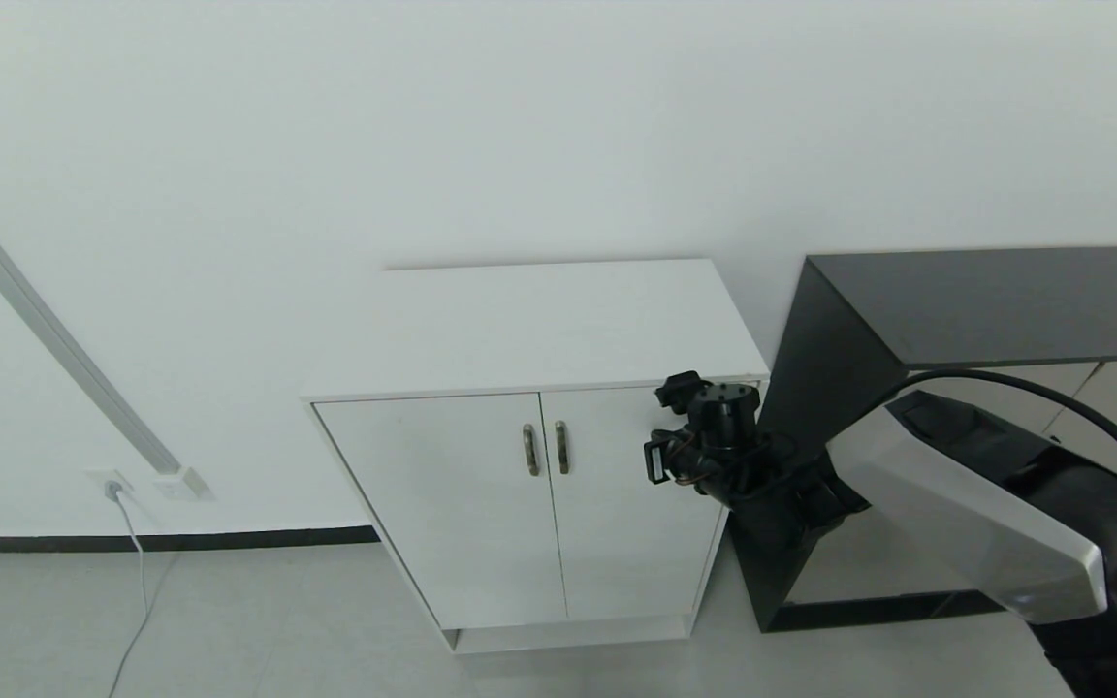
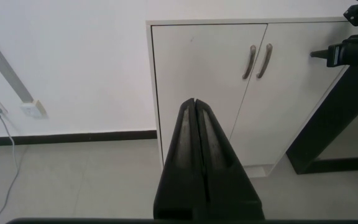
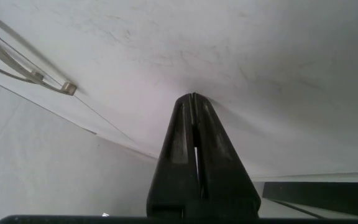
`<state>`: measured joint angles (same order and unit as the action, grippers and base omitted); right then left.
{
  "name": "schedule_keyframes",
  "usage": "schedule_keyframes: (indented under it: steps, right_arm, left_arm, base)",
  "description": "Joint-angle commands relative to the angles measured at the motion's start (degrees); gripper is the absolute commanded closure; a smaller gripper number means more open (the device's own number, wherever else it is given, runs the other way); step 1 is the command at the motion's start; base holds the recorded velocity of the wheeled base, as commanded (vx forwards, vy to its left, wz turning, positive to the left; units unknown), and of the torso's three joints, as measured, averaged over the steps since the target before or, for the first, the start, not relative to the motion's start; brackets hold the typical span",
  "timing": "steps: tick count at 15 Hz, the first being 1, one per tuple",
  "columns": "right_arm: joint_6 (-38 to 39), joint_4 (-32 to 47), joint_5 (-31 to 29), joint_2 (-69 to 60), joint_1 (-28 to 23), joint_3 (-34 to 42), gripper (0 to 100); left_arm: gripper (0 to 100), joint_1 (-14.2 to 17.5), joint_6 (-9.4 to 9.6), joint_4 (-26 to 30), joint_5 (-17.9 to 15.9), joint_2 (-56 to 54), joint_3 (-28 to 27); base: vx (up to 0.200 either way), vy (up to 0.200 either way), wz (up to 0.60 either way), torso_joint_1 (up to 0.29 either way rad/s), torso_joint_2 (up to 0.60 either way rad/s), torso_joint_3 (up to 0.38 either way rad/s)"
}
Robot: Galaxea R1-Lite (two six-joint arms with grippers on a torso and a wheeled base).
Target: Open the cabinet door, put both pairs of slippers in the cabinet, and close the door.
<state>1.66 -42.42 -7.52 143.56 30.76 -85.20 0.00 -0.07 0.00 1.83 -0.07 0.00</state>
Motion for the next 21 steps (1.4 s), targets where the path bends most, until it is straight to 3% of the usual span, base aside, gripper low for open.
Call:
schedule_keyframes:
  steps: [1,6,11,15,18,21]
  right_arm:
    - [0.01,-0.12,-0.04,0.58,-0.08,-0.58,100]
    - [0.10,-1.26,-1.44,-2.49,0.09,4.52,100]
    - [0.10,-10.84,-2.23,-15.59,1.41,25.96,100]
    - [-0.08,-14.97,-8.21,-26.66,0.71,40.38,100]
    - [-0.16,-14.97,-10.32,-35.63,-3.77,50.13,100]
    - [-2.80,-14.88,-13.13,-46.70,-13.35,62.26,100]
  left_arm:
    - [100,0.00,-0.01,0.00,0.11,0.07,0.00]
    - [100,0.00,-0.01,0.00,0.02,0.07,0.00]
    - [100,0.00,0.07,0.00,0.02,0.07,0.00]
    - [100,0.00,0.07,0.00,-0.07,0.07,0.00]
    - [100,0.00,-0.01,0.00,-0.07,0.07,0.00]
    - [100,0.00,0.07,0.00,-0.07,0.07,0.00]
  base:
    - [0.000,0.000,0.00,0.000,0.00,0.000]
    - [0.000,0.000,0.00,0.000,0.00,0.000]
    - [0.000,0.000,0.00,0.000,0.00,0.000]
    - [0.000,0.000,0.00,0.000,0.00,0.000]
    - [0.000,0.000,0.00,0.000,0.00,0.000]
    - [0.000,0.000,0.00,0.000,0.00,0.000]
